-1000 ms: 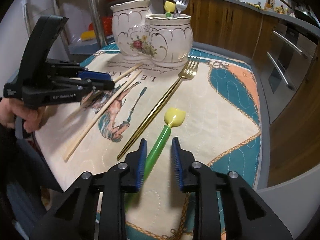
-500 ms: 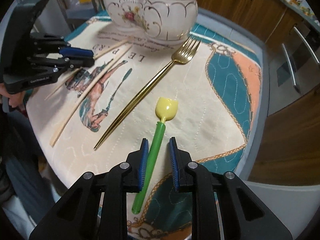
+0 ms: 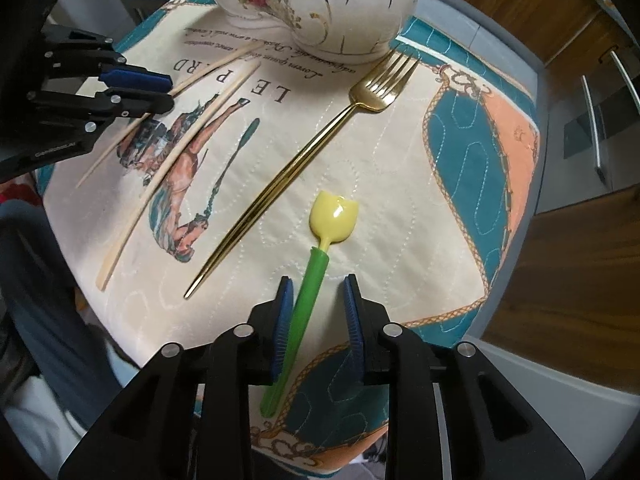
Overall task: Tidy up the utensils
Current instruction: 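Grasp a fourth wooden chopstick with the left tool while the right tool grasps the green-handled yellow spoon, then lift the chopstick with the left tool while the right tool lifts the yellow spoon toward the vase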
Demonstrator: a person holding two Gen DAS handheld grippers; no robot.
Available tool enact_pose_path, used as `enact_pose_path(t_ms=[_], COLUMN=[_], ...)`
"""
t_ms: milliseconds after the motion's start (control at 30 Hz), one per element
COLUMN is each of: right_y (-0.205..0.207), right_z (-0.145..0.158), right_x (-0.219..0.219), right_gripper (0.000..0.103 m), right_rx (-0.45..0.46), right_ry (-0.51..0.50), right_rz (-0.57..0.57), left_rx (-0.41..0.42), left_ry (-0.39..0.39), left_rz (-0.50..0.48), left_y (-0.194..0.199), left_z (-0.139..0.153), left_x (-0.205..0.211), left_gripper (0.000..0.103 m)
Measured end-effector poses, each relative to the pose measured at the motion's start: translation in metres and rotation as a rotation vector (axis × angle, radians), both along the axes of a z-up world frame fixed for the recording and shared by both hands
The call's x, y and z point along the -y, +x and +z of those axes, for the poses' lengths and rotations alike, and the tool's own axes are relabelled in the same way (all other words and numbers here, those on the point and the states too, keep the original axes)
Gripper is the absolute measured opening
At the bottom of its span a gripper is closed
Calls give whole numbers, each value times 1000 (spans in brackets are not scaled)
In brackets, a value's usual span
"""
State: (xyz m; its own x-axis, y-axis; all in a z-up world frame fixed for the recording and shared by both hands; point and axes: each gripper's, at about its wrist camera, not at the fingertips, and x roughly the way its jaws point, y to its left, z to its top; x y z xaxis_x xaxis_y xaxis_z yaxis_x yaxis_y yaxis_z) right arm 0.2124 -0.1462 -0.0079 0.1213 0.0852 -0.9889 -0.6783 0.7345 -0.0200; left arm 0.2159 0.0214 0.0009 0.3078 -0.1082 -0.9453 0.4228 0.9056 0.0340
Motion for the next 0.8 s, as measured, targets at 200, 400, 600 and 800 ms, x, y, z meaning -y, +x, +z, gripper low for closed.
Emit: enact_pose_path(t_ms=[200, 400, 600, 800], right_y=[2, -1, -3, 4], right_z=[-2, -1, 9, 32], right_x=[-6, -4, 14, 43], right_gripper=[12, 10, 10, 10], right_rx=[-10, 24, 76, 140], right_ry=[8, 19, 57, 167], right_rz=[9, -4, -40, -105], left_rx=[10, 51, 138, 219], left_ry=[32, 6, -78, -143], left_rz=[1, 37, 113, 193], left_y=[-2, -20, -36, -53], left_z=[2, 2, 19, 34], left_x=[7, -4, -36, -74], left_gripper=[6, 6, 6, 6])
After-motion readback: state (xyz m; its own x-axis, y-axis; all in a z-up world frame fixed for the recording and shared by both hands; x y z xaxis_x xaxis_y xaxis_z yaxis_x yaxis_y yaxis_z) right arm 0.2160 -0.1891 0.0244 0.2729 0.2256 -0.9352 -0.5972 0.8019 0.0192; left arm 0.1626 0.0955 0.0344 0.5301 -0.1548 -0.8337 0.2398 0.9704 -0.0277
